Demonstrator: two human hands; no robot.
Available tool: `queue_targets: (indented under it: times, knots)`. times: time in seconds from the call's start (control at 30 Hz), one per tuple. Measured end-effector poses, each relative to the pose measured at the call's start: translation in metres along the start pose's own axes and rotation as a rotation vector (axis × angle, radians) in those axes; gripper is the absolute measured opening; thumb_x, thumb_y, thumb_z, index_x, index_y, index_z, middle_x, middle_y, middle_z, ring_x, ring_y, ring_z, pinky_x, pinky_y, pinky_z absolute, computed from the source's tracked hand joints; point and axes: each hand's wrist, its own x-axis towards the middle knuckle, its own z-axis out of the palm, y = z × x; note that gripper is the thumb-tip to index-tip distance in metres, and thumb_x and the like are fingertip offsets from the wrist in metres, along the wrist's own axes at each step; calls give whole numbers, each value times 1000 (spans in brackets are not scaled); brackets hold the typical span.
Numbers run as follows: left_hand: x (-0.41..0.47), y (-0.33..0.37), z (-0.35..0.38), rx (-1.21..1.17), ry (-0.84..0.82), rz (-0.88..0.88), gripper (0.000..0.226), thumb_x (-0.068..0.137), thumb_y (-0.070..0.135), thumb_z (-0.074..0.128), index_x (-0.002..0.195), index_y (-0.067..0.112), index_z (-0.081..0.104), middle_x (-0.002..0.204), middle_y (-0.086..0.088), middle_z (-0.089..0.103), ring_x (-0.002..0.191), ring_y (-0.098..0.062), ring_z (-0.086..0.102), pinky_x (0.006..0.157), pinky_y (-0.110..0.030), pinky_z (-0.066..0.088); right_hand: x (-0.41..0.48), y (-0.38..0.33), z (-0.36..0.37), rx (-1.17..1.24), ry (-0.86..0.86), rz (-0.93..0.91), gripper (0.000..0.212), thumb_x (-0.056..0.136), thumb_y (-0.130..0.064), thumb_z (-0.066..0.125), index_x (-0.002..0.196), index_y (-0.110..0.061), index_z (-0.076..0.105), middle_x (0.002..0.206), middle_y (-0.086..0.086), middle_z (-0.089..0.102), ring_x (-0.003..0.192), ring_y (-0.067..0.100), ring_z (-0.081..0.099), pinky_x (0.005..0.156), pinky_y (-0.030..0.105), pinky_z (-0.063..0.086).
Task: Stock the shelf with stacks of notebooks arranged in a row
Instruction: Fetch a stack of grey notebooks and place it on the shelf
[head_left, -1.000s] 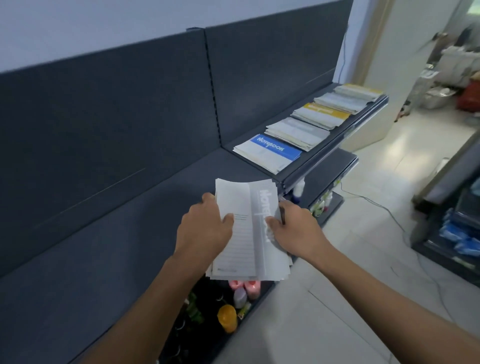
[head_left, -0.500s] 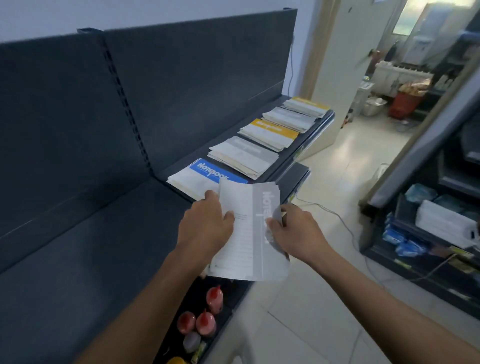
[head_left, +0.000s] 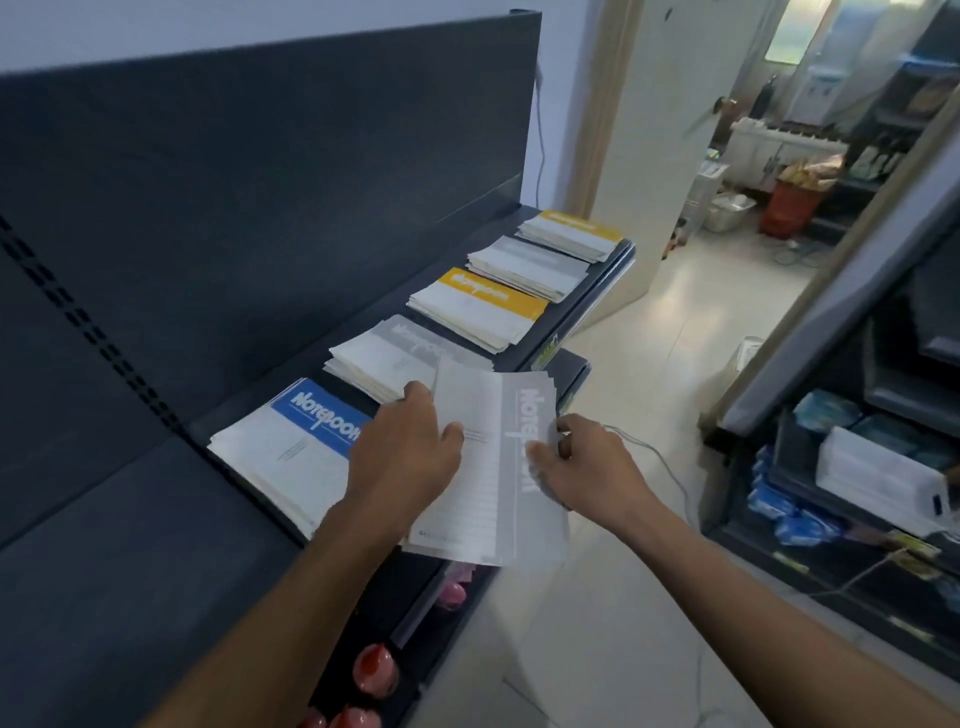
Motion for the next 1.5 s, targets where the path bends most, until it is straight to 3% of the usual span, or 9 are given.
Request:
queue_targets:
  times: [0.2, 0.37, 0.53, 0.83, 0.93, 1.03, 1.23, 1.37, 1.5]
  knots:
    - [35, 58, 26, 9, 59, -122, 41, 96, 45, 53, 127, 18, 46, 114, -6, 63, 92, -24, 57, 70, -34, 40, 65, 36, -42, -8, -84, -85, 17, 92, -32, 55, 89, -15, 55, 81, 1, 66, 76, 23, 65, 70, 43, 57]
    - [51, 91, 39, -16, 122, -206, 39, 95, 42, 53, 124, 17, 47, 109, -6, 63, 90, -28, 57, 68, -36, 43, 111, 52, -67, -24, -137, -191, 12, 95, -28, 54, 89, -18, 54, 82, -8, 59, 72, 6, 54, 56, 27, 42]
    - [78, 101, 41, -3, 170, -308, 40, 96, 40, 53, 128, 18, 44, 108, -6, 62, 84, -23, 51, 67, -35, 44, 153, 47, -74, -22, -217, -249, 16, 95, -31, 54, 106, -21, 59, 94, -7, 64, 79, 9, 60, 60, 27, 47]
    - [143, 76, 38, -49, 230, -418, 36, 92, 38, 59, 119, 17, 47, 93, -4, 64, 83, -27, 60, 67, -39, 54, 233, 11, -53, -40, -283, -336, 32, 98, -32, 54, 128, -21, 57, 89, -9, 63, 74, 7, 60, 55, 25, 45]
    - [158, 61, 39, -87, 292, -459, 45, 91, 36, 61, 128, 15, 49, 97, -2, 64, 83, -22, 55, 66, -33, 46, 257, -7, -43, -50, -265, -407, 34, 97, -30, 55, 131, -24, 57, 83, -12, 59, 76, 9, 61, 57, 28, 44]
    - [166, 45, 37, -105, 362, -532, 48, 89, 36, 63, 131, 16, 50, 109, -3, 66, 89, -23, 56, 67, -30, 39, 278, -24, -20, -72, -284, -476, 37, 96, -31, 57, 133, -24, 56, 96, -6, 61, 86, 15, 60, 65, 30, 46]
    - [165, 22, 39, -100, 397, -703, 41, 89, 37, 63, 121, 14, 51, 111, -6, 65, 99, -28, 61, 75, -36, 47, 299, -47, 18, -139, -399, -569, 45, 95, -32, 55, 139, -22, 52, 112, 3, 58, 89, 19, 60, 69, 32, 45]
    - [167, 11, 42, -74, 406, -829, 41, 92, 38, 63, 122, 13, 50, 110, -7, 63, 99, -28, 61, 78, -38, 49, 313, -63, 41, -165, -486, -656, 34, 95, -31, 53, 127, -22, 57, 92, 5, 60, 77, 20, 60, 60, 30, 43]
    - [167, 8, 50, -47, 386, -890, 35, 94, 35, 62, 117, 11, 50, 109, -8, 61, 98, -27, 59, 75, -33, 44, 320, -68, 54, -245, -528, -718, 27, 97, -32, 52, 121, -21, 58, 99, 3, 55, 85, 23, 60, 69, 35, 48]
